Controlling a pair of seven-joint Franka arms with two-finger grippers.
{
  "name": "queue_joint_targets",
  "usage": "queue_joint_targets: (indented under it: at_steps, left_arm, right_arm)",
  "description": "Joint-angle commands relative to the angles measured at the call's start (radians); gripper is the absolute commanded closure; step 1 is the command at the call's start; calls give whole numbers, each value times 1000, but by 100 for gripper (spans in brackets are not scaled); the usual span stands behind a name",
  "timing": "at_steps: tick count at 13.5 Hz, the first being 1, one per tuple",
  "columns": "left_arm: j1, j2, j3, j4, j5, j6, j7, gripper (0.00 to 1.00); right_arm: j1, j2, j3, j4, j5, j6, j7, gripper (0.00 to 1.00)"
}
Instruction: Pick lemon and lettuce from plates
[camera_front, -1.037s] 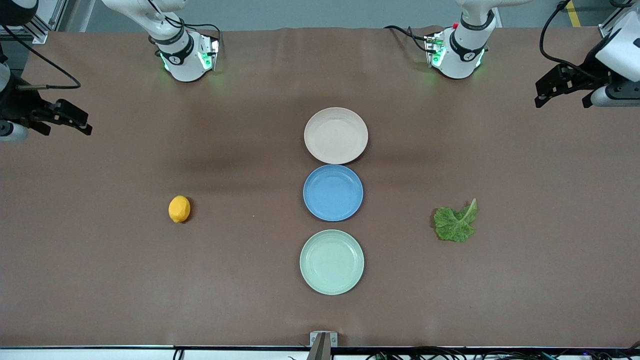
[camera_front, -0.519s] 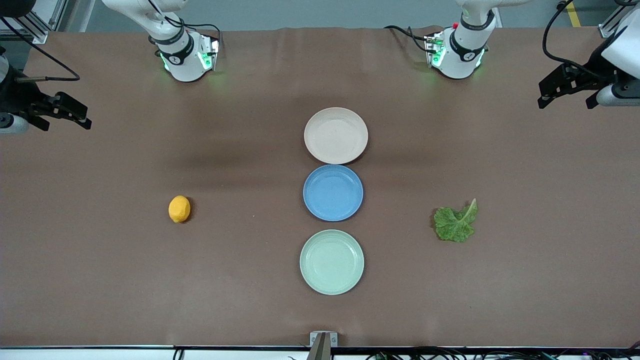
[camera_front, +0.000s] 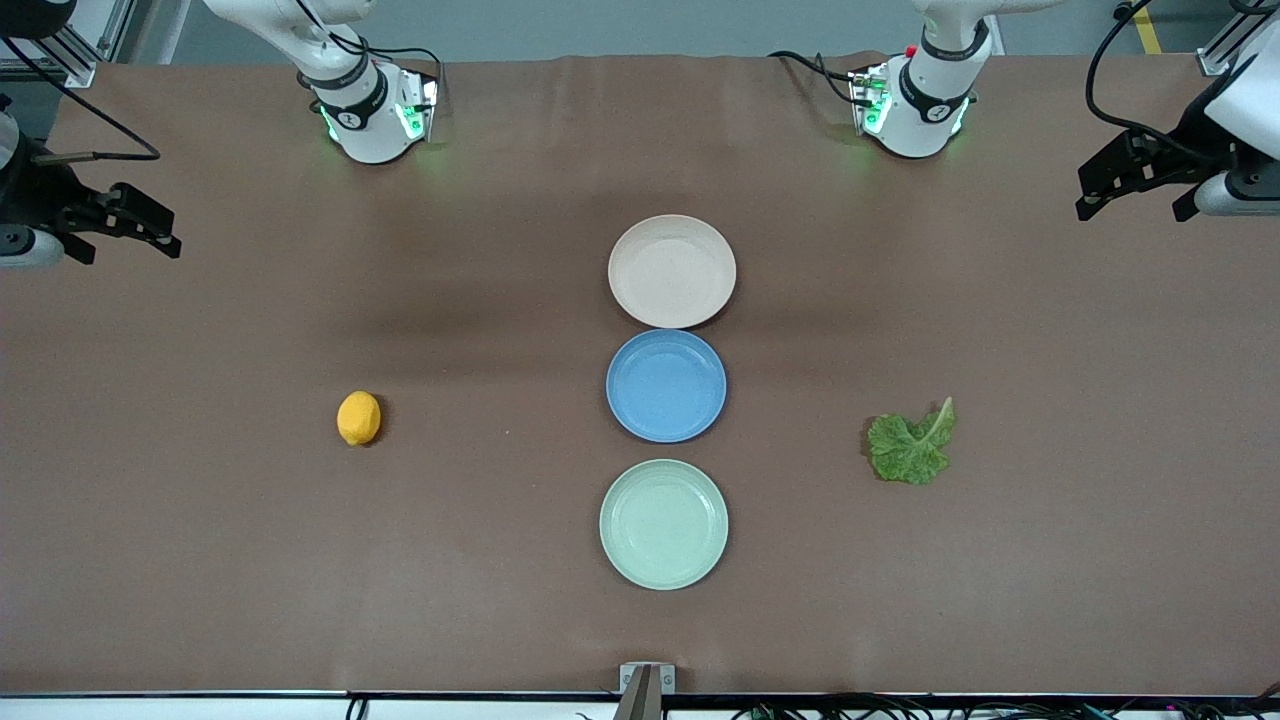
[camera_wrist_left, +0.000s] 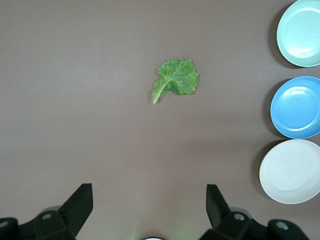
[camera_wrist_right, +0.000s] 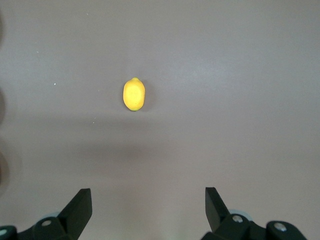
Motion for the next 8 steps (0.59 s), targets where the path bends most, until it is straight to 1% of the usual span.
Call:
queue_joint_targets:
  at_steps: [1, 3, 6, 8]
  left_arm:
    - [-5, 11, -7, 27, 24, -18, 15, 0]
    - [-4, 20, -7, 25, 18, -18, 1, 0]
    - [2, 71, -7, 27, 19, -12, 4, 0]
    - [-2, 108, -7, 57, 22, -10, 7, 0]
  right_arm:
    - [-18, -18, 16, -17, -15, -1, -5, 0]
    - [-19, -12, 16, -14, -7, -1, -2, 0]
    - [-21, 9, 16, 3, -4, -1, -2, 0]
    - [-22, 9, 16, 3, -4, -3, -3, 0]
